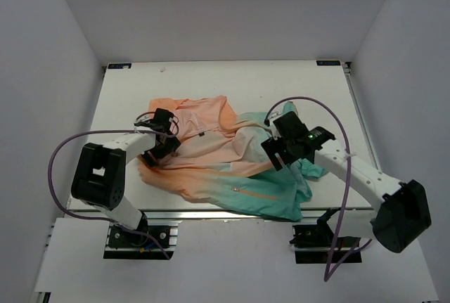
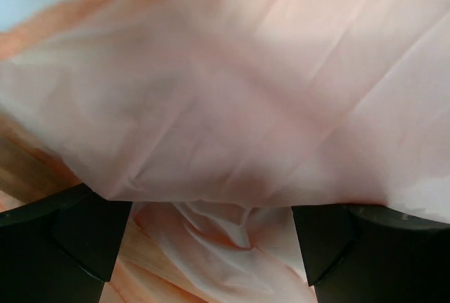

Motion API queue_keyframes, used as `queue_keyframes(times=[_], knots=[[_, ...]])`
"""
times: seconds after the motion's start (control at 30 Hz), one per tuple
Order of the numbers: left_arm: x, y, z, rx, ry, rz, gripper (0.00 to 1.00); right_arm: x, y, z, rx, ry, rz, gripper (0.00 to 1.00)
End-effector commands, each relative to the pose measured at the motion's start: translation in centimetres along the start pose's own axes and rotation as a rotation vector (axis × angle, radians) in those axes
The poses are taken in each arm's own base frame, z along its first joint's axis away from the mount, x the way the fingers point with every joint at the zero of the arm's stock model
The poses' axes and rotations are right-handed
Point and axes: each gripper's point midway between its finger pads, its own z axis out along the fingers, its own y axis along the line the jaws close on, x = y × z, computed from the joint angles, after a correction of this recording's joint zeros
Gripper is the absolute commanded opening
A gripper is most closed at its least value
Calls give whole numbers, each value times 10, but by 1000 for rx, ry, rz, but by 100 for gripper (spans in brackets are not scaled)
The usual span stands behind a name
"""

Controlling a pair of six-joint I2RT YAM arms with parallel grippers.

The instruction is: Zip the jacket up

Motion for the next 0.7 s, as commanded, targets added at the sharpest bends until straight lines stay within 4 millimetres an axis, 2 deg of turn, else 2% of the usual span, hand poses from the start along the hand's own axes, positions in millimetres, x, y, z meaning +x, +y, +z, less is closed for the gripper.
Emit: queue_keyframes(times=[0.0,0.03,0.13,0.17,0.2,0.23,0.27,0.33,0.4,0.47,0.53,0.57,0.63,0.67], knots=[[-18,5,19,-38,-51,-47,98,-25,-11,16,79,-60,-40,87],[-24,-3,22,-17,-65,-50,98,-31,-13,20,94,-81,-45,86],[-30,-5,40,-70,-77,-39,98,-49,-7,34,60,-133,-90,81],[-43,-12,43,-74,-97,-46,98,-51,-1,37,29,-131,-102,70],[-40,-9,54,-113,-78,-37,98,-52,3,43,12,-115,-102,59],[-43,-9,59,-130,-77,-39,98,-56,3,42,10,-110,-88,30],[-53,-18,62,-125,-92,-47,98,-55,2,43,18,-96,-71,20],[-57,-18,78,-153,-90,-43,98,-47,5,44,9,-45,-33,0],[-81,-27,86,-142,-131,-69,98,-47,9,38,-10,-39,3,0],[-94,-27,98,-161,-149,-61,98,-40,17,32,-47,-21,62,0],[-120,-44,98,-114,-188,-41,98,-40,16,20,-36,-44,132,0],[-124,-48,102,-108,-191,-25,98,-38,17,14,-30,-40,213,0],[-142,-67,97,-53,-225,-3,98,-51,30,-12,-127,-110,261,0],[-145,-71,97,-38,-225,-1,98,-57,48,-25,-235,-125,316,0]])
